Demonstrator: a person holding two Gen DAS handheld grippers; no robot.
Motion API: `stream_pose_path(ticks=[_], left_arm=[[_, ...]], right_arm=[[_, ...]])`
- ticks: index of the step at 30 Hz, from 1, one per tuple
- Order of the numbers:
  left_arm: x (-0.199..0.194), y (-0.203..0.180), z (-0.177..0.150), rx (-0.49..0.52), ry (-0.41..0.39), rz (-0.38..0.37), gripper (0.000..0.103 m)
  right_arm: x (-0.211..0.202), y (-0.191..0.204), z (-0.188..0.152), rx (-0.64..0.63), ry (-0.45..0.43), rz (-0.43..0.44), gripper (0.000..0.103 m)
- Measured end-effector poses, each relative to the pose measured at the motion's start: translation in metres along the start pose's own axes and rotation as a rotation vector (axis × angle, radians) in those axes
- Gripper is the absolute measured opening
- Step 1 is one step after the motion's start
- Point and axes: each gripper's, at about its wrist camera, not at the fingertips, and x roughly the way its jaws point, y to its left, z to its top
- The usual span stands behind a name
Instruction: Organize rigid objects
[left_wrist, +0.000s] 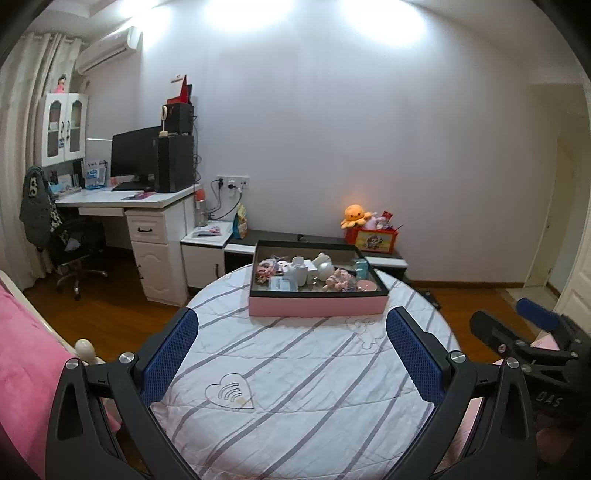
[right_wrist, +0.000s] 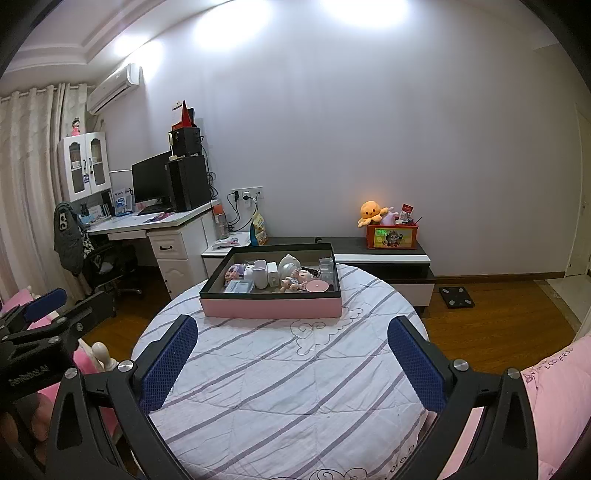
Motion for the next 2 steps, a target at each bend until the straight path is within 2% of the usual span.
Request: stream_pose_path(ticks=[2], left_arm=[[-0.0014,-0.0005,0.0000,0.008,-0.002,0.006,0.103]], right_arm=[[0.0001,0.0001,0.0002,-0.001,0.000,0.000,0.103]])
